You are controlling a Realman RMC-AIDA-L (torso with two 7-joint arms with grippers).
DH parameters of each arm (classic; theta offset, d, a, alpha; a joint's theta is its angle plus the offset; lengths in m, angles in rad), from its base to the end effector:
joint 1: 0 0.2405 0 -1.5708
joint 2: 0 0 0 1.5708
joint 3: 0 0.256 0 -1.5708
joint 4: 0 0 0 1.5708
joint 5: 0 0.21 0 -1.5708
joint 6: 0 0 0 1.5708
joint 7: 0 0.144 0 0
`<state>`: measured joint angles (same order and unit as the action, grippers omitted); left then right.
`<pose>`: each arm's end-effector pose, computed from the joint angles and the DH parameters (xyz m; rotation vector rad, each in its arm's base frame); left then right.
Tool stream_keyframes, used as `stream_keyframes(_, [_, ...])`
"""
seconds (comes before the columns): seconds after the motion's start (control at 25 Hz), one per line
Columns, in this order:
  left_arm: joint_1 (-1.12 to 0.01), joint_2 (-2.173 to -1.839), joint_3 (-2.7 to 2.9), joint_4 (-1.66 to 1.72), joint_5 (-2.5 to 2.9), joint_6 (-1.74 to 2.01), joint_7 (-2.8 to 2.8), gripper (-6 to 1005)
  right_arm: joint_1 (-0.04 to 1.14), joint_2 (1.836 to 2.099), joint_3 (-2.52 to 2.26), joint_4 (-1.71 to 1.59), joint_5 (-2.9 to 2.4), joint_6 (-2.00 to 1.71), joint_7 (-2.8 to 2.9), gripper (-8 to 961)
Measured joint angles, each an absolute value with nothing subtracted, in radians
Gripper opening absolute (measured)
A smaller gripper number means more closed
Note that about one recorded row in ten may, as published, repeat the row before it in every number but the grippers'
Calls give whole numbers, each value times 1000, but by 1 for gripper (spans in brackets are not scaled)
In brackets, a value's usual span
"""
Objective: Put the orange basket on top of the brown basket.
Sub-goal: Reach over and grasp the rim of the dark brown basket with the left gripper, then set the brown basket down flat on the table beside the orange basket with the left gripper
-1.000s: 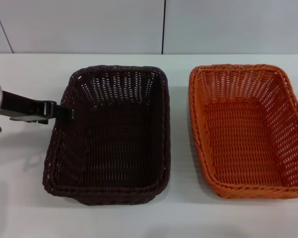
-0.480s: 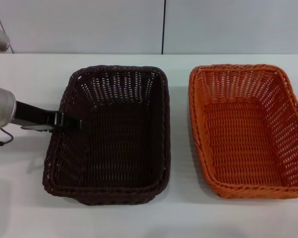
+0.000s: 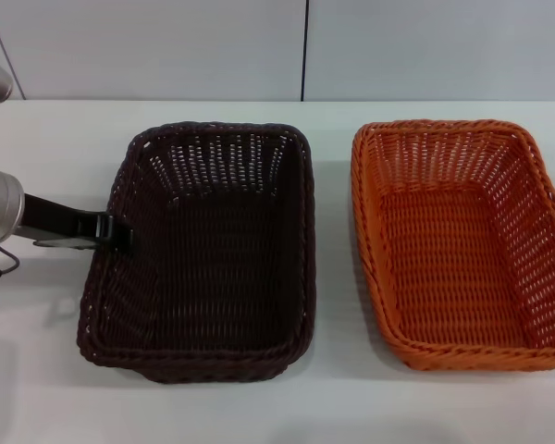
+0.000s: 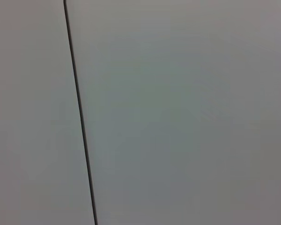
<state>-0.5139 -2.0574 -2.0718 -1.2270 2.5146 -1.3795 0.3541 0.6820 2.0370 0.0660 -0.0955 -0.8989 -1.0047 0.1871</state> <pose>-0.2488 0.3724 0.0472 -2.1099 -1.5444 0.0134 0.3532 0.4003 0.0973 -1.0713 0.6601 0.6645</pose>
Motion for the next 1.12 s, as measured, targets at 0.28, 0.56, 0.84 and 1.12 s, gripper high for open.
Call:
stream_keyframes(0.28, [-514, -2055, -2078, -1240, 2514, -1381, 365, 209, 681, 2037, 68, -95, -899, -1009, 187, 575])
stream_keyframes(0.56, [-514, -2054, -2080, -1289, 2513, -1397, 389, 205, 681, 2036, 70, -99, -899, -1009, 189, 575])
stream_keyframes(0.84, [-554, -2039, -2201, -1484, 2512, -1545, 484, 197, 676, 2033, 71, -99, -899, -1010, 189, 575])
stream_keyframes(1.12, [-649, -1970, -2310, -1495, 2480, -1719, 718, 196, 672, 2029, 70, -100, -899, -1012, 190, 574])
